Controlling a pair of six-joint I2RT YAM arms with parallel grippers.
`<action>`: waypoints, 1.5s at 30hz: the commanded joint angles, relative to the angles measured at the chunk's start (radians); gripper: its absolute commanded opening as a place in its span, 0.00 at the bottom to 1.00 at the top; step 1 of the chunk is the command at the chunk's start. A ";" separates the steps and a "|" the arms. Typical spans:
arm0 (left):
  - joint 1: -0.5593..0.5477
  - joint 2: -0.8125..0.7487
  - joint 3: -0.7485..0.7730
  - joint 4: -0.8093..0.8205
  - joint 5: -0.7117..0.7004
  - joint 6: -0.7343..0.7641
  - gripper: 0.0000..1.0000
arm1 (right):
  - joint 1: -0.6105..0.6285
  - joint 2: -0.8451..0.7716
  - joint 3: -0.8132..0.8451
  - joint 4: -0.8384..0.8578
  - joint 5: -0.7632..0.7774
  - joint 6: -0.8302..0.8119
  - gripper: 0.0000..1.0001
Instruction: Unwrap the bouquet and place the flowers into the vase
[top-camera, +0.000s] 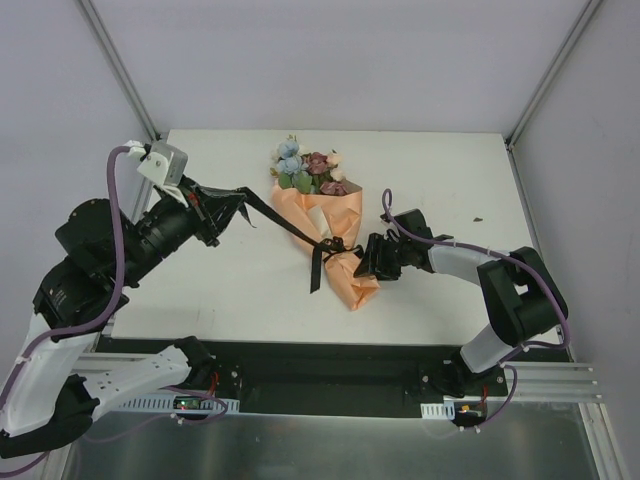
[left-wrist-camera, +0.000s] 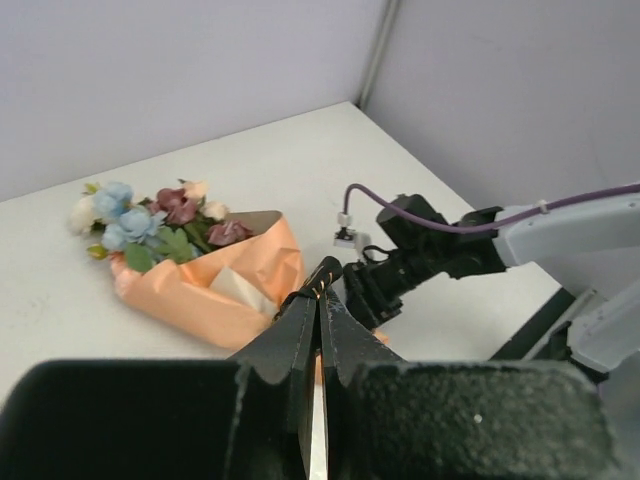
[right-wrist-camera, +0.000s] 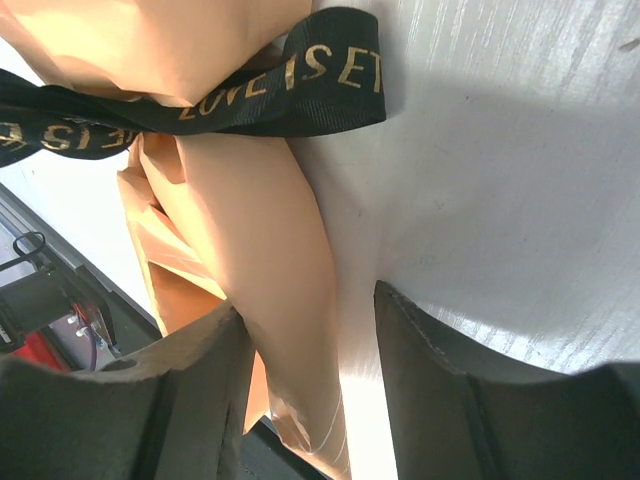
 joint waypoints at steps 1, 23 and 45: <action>-0.008 -0.003 0.036 -0.076 -0.174 0.033 0.00 | 0.004 0.007 0.016 0.018 0.020 0.001 0.52; -0.006 0.196 -0.668 -0.133 -0.334 -0.562 0.00 | 0.122 -0.092 0.378 -0.343 0.301 -0.243 0.65; 0.009 0.146 -0.911 0.086 -0.145 -0.764 0.00 | 0.456 0.214 0.699 -0.398 0.685 -0.788 0.47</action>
